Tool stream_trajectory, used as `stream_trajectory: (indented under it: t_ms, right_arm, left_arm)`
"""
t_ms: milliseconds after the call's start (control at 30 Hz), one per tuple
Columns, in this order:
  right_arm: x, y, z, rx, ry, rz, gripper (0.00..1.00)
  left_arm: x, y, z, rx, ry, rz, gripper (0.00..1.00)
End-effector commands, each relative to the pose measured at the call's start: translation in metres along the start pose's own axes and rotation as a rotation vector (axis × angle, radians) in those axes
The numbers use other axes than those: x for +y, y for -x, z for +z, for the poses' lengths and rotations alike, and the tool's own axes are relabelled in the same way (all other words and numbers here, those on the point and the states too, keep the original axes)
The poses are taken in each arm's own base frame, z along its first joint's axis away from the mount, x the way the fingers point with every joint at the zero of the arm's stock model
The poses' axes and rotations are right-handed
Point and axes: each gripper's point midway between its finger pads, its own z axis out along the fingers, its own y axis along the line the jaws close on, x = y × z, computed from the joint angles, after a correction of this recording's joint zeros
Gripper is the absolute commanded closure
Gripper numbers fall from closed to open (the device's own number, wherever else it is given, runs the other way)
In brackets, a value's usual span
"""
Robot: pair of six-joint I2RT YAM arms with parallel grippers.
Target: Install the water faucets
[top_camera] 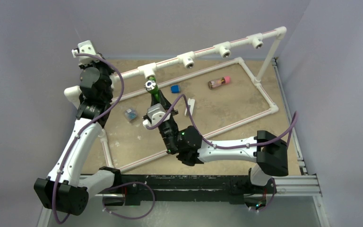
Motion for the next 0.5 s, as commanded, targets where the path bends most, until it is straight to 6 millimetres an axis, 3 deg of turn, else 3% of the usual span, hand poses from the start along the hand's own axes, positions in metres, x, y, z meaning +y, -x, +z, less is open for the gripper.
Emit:
stream_trajectory:
  t_ms: [0,467]
  right_arm:
    - [-0.003,0.007,0.016,-0.009,-0.025,0.1,1.0]
    - [0.006,-0.009,0.019,0.084,-0.06,0.34,1.0]
  left_arm:
    - [-0.003,-0.119,-0.025,0.357,-0.059,0.184,1.0]
    - [-0.005,-0.119,-0.027,0.363,-0.068,0.174,1.0]
